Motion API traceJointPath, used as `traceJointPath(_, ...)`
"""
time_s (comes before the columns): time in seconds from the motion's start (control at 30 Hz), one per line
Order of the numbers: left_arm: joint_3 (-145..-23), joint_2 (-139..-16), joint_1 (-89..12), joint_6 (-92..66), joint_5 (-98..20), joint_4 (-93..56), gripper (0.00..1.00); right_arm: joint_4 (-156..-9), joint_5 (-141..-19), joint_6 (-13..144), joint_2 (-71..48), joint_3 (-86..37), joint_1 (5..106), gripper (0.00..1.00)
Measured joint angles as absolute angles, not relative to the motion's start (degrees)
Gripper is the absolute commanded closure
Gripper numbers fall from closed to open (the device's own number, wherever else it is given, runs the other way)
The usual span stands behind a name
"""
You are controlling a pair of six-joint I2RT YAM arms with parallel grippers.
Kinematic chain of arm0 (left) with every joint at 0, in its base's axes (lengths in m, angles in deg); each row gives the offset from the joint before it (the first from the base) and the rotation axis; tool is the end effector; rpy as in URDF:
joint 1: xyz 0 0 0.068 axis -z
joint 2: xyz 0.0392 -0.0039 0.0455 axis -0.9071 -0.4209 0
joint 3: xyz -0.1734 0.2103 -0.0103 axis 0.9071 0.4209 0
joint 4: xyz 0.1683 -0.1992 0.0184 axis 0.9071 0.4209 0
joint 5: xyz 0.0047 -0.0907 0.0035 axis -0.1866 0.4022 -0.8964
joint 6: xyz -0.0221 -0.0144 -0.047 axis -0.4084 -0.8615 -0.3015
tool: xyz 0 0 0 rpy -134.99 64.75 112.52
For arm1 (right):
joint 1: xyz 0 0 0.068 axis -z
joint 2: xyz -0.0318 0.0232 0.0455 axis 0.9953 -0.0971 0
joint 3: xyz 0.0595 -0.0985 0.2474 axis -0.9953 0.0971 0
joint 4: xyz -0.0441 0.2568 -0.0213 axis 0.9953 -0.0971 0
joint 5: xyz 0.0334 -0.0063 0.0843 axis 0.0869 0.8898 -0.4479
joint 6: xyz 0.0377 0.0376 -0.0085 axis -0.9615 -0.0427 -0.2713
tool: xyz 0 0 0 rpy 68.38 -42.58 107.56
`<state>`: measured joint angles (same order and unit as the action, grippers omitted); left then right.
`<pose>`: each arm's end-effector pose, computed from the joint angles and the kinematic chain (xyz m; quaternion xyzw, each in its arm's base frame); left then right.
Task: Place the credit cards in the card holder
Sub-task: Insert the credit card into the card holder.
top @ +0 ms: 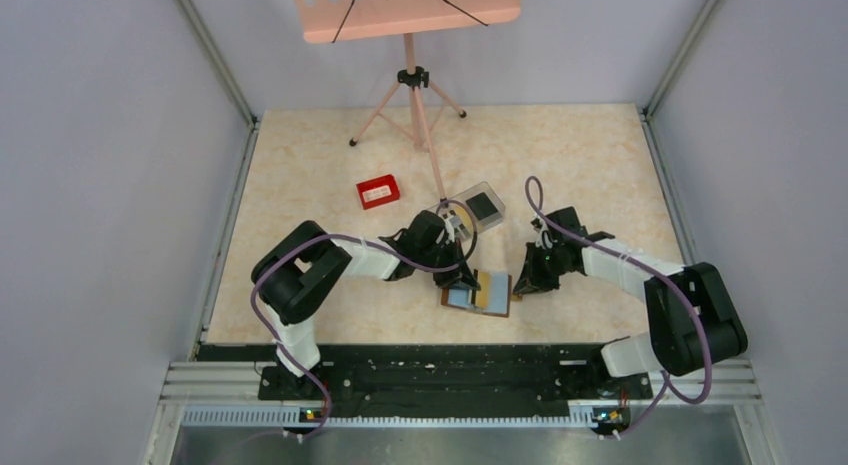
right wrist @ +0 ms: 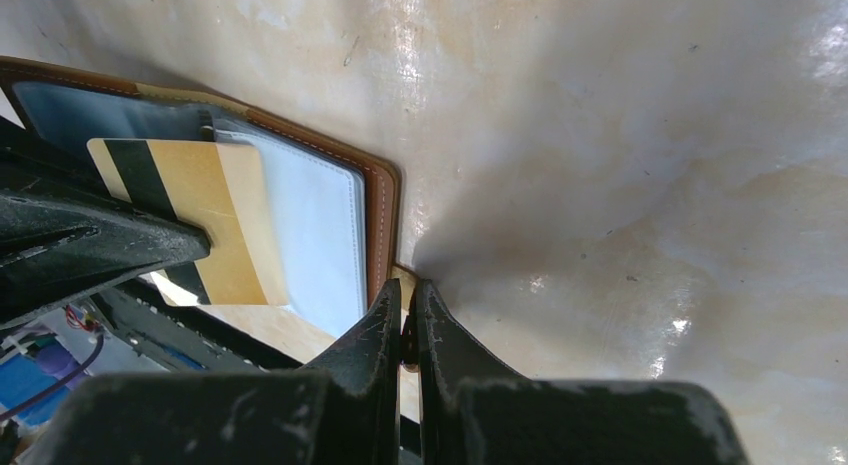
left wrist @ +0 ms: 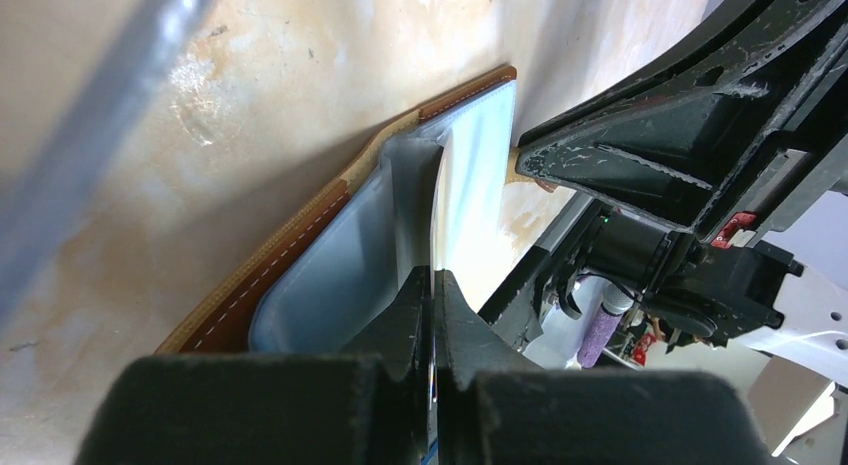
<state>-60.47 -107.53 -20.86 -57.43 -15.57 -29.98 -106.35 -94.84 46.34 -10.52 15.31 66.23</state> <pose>0.2379 -0.2577 0.1249 0.0170 0.8902 -0.4523 0.0524 0.2142 0.0848 0.1453 0.0302 0.9642 0.2456 0.0949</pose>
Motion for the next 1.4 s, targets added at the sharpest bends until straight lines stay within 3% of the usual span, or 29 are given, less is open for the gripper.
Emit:
traceJointPath(0.2,-60.47,-107.53,-20.47,-58.72,-16.56,-30.09,0.99,-105.92,-95.60,45.62,-10.02,15.70,66.69,1.00)
traceJointPath(0.4,-61.12,-108.01,-19.68,-58.50,-17.52,-29.21,0.76,-105.57,-96.43,45.20,-10.02,15.72,66.97,1.00)
traceJointPath(0.73,-68.18,-108.49,-17.74,-52.66,-21.61,-15.55,0.56,-104.71,-97.74,44.70,-10.02,15.72,66.99,1.00)
traceJointPath(1.4,-79.48,-111.02,-16.62,-42.85,-25.15,4.29,0.53,-104.34,-99.16,44.77,-10.02,15.70,67.37,1.00)
